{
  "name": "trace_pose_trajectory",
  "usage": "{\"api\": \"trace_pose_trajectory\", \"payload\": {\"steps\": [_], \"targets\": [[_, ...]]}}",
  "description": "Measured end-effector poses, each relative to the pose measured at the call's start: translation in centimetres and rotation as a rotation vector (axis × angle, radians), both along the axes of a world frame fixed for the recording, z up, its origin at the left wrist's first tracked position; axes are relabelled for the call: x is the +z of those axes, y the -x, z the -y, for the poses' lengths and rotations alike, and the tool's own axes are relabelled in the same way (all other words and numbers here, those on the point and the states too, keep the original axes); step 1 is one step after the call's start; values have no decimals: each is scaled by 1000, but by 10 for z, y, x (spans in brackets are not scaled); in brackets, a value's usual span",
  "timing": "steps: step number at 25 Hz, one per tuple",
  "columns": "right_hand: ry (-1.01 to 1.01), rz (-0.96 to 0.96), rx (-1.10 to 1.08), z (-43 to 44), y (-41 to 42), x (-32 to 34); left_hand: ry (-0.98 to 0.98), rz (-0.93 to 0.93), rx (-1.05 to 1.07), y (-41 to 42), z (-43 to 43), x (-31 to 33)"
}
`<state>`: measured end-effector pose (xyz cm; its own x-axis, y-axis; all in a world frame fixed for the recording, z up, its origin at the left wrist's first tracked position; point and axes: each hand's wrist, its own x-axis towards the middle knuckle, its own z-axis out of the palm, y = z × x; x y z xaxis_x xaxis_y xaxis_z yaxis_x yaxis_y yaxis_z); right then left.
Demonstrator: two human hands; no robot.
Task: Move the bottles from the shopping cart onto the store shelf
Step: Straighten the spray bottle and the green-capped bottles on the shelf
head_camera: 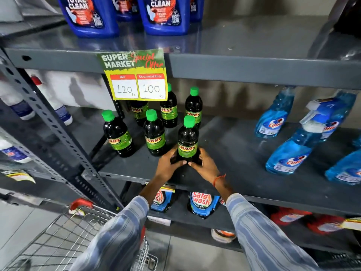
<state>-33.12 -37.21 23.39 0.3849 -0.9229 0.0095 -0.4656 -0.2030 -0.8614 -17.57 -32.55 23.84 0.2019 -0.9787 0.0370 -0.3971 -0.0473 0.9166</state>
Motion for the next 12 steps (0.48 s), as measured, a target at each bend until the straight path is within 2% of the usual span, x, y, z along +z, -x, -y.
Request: {"api": "trace_pose_trajectory", "payload": {"steps": [10, 12], "targets": [[-27, -15, 24, -7, -1, 6, -19, -13, -17, 2, -9, 5], [-3, 0, -26, -13, -3, 14, -26, 43, 0, 5, -15, 4]]}}
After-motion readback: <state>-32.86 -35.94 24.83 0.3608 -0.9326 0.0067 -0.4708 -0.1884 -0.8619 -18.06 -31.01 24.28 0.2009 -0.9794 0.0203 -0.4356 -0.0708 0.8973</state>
